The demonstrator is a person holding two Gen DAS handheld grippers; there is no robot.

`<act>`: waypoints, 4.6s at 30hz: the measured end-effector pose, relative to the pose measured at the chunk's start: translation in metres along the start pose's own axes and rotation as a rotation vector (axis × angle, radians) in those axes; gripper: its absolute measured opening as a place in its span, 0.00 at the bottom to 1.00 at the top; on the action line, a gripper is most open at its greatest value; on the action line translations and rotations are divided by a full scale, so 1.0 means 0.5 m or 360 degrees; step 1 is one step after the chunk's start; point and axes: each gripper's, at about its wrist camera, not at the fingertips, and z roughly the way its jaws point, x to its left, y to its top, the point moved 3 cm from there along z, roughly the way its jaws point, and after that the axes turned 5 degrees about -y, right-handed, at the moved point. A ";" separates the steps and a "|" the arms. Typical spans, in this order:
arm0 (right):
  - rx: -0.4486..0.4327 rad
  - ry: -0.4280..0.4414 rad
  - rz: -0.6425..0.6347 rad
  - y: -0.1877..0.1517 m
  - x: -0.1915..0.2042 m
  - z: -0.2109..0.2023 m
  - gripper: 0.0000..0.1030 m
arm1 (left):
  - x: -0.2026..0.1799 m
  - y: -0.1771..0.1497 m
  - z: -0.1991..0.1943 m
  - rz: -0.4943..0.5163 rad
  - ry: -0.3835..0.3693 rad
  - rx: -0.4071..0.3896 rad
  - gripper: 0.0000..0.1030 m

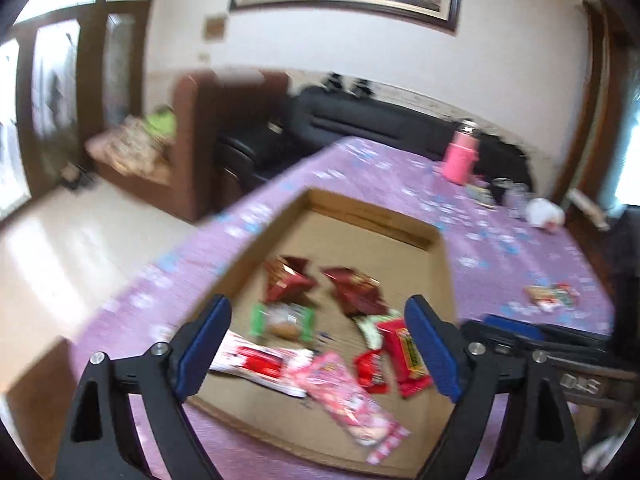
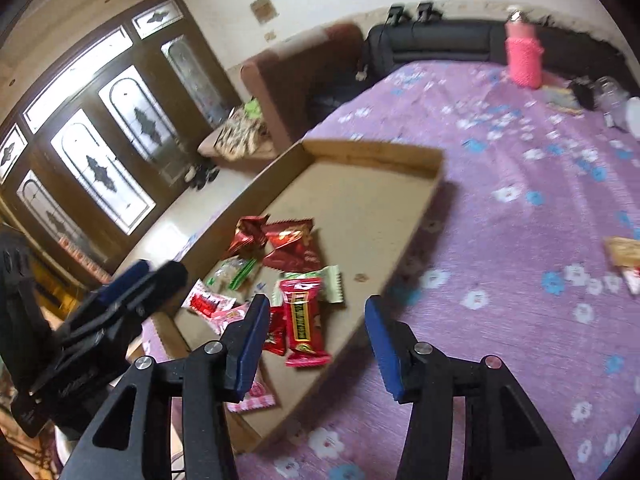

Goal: Organize snacks
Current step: 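Move both open tools back toward the remaining snacks on the tablecloth, then grasp the white packet with red print with the right tool, then grasp the yellow cake bar with the left tool while the right tool holds the white packet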

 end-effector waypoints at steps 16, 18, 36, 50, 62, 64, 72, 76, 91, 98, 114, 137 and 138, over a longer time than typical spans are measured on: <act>-0.0197 -0.0086 0.0105 -0.049 -0.052 -0.113 0.65 | -0.134 -0.013 -0.038 0.0329 0.0107 -0.0001 0.89; -0.0197 -0.0078 0.0122 -0.053 -0.058 -0.116 0.65 | -0.142 -0.014 -0.040 0.0344 0.0119 0.0002 0.89; -0.0181 -0.0079 0.0146 -0.067 -0.075 -0.120 0.66 | -0.165 -0.023 -0.026 0.0392 0.0125 0.0063 0.89; -0.0194 -0.0236 0.0376 -0.075 -0.230 -0.141 0.65 | -0.248 -0.039 0.026 0.0531 0.0001 0.0157 0.89; -0.0229 -0.0493 0.0628 -0.082 -0.452 -0.211 0.65 | -0.361 -0.089 0.126 0.0537 -0.0356 0.0447 0.89; -0.0216 -0.0523 0.0675 -0.076 -0.495 -0.218 0.65 | -0.379 -0.106 0.148 0.0503 -0.0446 0.0530 0.88; -0.0099 -0.0358 0.0850 -0.040 -0.573 -0.160 0.65 | -0.417 -0.137 0.185 0.0444 -0.0616 0.0645 0.88; -0.0060 -0.0455 0.0857 -0.012 -0.586 -0.116 0.65 | -0.406 -0.134 0.190 0.0367 -0.0725 0.0677 0.88; 0.0189 -0.0073 0.0381 0.044 -0.438 0.009 0.36 | -0.367 -0.126 0.205 0.0100 -0.0881 0.0688 0.88; 0.0048 -0.0351 0.0758 0.006 -0.533 -0.108 0.60 | -0.370 -0.127 0.202 0.0116 -0.0875 0.0694 0.88; 0.0087 -0.0802 0.0569 0.048 -0.550 -0.016 0.27 | -0.481 0.037 0.245 0.0895 -0.0671 0.0473 0.88; 0.0089 -0.0547 0.0715 0.017 -0.592 -0.058 0.23 | -0.587 -0.081 0.356 0.1277 -0.0940 0.1063 0.82; 0.0088 -0.0544 0.0715 0.017 -0.592 -0.059 0.23 | -0.589 -0.090 0.342 0.1311 -0.0941 0.1054 0.82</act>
